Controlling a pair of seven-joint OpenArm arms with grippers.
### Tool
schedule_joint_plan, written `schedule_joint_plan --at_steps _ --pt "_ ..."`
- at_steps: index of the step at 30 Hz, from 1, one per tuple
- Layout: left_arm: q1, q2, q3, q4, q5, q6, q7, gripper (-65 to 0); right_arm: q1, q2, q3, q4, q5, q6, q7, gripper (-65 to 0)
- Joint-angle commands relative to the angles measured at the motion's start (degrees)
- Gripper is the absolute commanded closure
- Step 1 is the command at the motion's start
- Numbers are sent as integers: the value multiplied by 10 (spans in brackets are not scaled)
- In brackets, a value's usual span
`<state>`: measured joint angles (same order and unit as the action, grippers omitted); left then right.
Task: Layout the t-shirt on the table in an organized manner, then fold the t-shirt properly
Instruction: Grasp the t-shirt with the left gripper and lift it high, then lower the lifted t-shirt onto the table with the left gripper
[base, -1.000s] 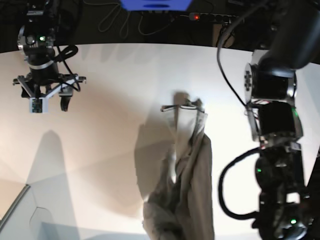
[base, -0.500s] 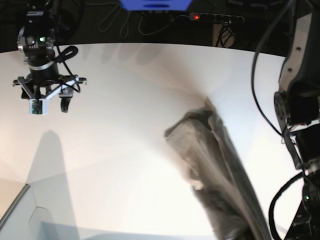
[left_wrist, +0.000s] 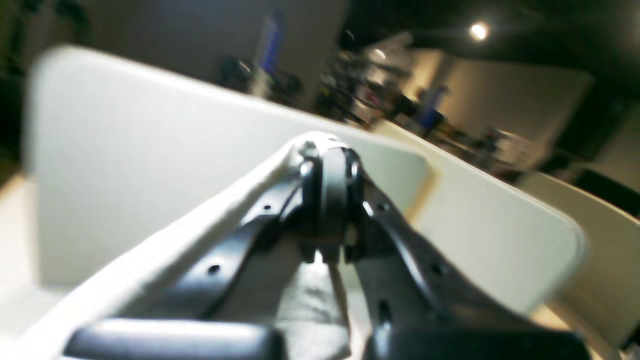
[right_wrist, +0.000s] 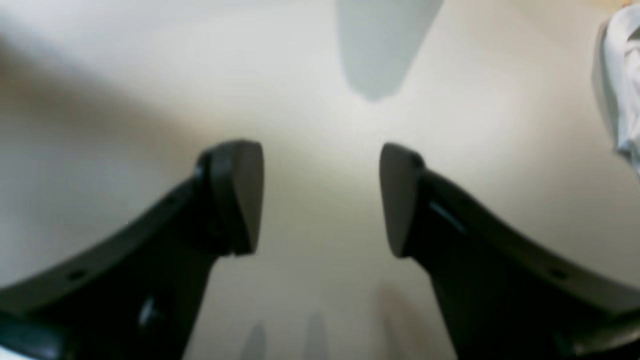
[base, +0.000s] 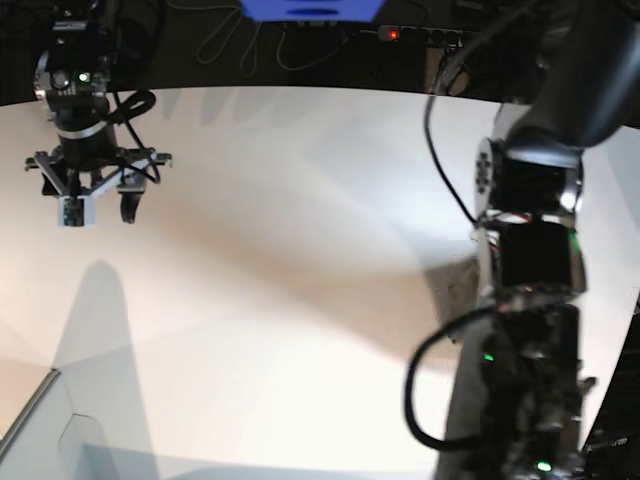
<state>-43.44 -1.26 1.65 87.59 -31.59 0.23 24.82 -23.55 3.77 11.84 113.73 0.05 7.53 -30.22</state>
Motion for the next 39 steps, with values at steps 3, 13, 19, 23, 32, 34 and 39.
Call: schedule_joint_plan --at_steps 3,13,19,23,32,34,39 --pt "11 40 32 -17 -4 -5 -13 -3 0 4 2 11 0 10 13 -372" --pt "101 99 248 -61 -10 -5 -13 -194 2 4 2 9 0 10 13 -372" --pt "170 94 285 -50 -4 -5 -15 -387 4 4 2 9 0 10 13 -372" --pt "224 38 223 14 -4 -1 -15 -385 5 4 -1 8 0 10 13 -372" --pt "334 -28 -100 -62 -10 -4 -15 -388 12 3 -4 6 1 10 13 -372" --pt "332 -28 -141 -124 -10 -4 -15 -388 18 3 -12 6 1 10 10 -372" --pt "298 -30 -190 -279 -4 -4 -15 -385 21 4 -12 1 1 10 9 -372"
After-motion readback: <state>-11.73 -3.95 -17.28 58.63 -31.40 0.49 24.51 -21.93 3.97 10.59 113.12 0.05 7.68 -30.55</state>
